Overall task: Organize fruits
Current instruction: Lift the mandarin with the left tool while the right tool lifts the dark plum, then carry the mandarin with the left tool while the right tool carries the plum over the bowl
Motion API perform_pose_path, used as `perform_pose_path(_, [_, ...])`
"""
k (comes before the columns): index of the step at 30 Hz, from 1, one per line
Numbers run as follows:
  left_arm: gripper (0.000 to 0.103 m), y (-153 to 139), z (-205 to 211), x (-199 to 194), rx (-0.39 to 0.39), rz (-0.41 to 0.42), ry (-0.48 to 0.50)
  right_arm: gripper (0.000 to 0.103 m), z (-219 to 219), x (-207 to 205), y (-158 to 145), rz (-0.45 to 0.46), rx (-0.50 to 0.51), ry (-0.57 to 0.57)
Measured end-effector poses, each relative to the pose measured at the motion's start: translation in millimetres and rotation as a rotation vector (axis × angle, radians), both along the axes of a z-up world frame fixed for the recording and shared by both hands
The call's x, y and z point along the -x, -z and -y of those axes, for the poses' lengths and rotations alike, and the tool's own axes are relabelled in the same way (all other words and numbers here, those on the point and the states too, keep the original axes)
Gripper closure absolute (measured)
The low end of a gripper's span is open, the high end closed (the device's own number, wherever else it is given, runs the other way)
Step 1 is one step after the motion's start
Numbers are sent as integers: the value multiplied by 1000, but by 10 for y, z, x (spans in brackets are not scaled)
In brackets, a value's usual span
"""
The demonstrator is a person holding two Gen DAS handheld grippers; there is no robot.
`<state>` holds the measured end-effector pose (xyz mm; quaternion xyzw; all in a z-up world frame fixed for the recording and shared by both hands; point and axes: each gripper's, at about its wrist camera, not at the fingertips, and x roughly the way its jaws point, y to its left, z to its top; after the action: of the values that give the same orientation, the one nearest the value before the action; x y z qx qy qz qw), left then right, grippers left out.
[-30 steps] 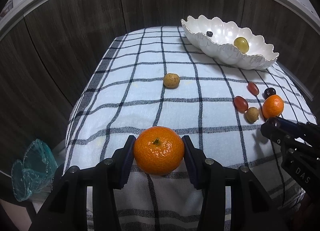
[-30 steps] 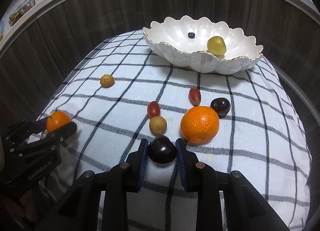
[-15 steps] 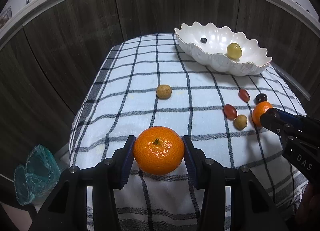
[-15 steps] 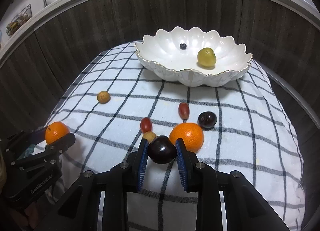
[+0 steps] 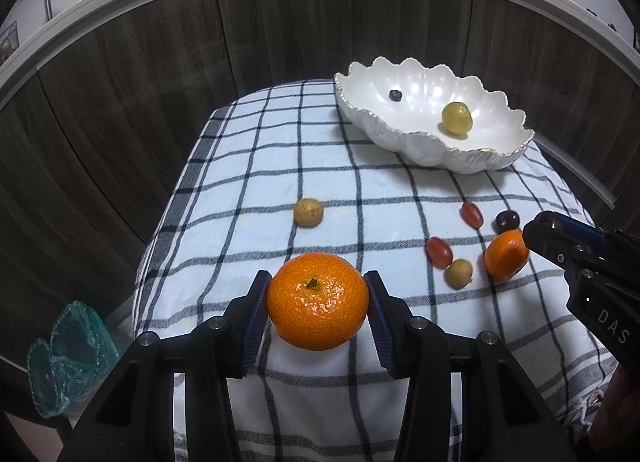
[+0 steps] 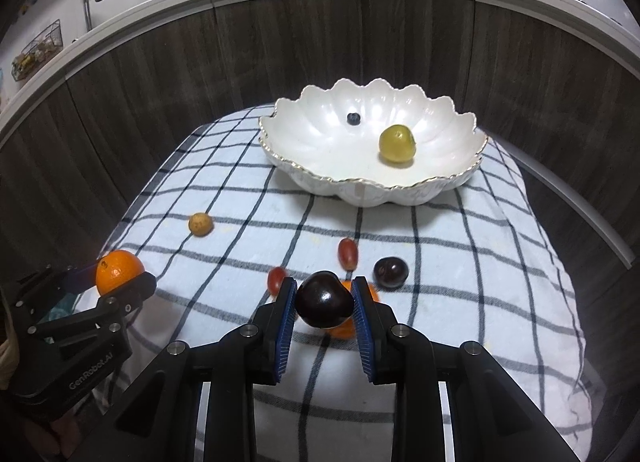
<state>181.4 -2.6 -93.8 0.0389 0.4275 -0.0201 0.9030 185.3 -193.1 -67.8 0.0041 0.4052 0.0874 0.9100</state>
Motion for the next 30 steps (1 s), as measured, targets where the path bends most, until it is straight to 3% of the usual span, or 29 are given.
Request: perform_pose_path(30, [57,-380,486,-562,28,27,88,74,532,-469,-367,57,-6,77])
